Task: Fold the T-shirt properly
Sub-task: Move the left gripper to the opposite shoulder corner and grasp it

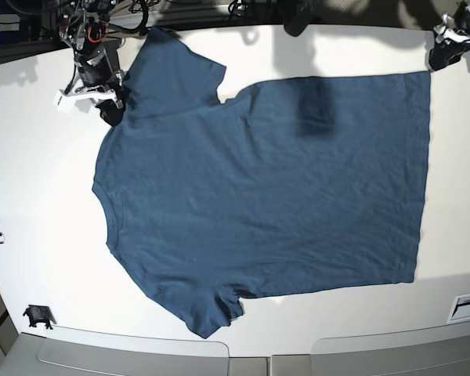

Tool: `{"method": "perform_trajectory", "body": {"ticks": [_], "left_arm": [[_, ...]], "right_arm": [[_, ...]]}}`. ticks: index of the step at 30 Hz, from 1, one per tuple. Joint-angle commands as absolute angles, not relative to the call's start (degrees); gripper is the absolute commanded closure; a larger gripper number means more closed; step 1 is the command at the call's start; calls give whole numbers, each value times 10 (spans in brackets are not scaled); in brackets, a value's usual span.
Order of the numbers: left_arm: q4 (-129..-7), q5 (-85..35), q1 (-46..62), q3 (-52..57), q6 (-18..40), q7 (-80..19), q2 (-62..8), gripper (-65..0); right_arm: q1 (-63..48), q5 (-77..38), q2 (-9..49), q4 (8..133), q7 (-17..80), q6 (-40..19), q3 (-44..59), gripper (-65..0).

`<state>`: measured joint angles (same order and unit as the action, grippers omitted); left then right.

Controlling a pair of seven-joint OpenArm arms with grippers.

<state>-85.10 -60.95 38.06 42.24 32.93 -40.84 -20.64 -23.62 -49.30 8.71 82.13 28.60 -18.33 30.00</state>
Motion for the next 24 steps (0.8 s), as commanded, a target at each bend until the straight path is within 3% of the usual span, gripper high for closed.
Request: {"method": "perform_trajectory", "body": {"ticks": [1,13,24], "left_arm": [[-858,-608,380,421,329,-397,-216,-312],[-756,-571,331,383,317,-380,-216,-311],[-750,-573,331,381,334,-430,-196,-309]], "right_arm": [[-237,-497,92,825,288,-183,302,0],[-237,-497,92,825,285,-183,301,0],[-237,-497,92,825,285,-183,301,0]]}}
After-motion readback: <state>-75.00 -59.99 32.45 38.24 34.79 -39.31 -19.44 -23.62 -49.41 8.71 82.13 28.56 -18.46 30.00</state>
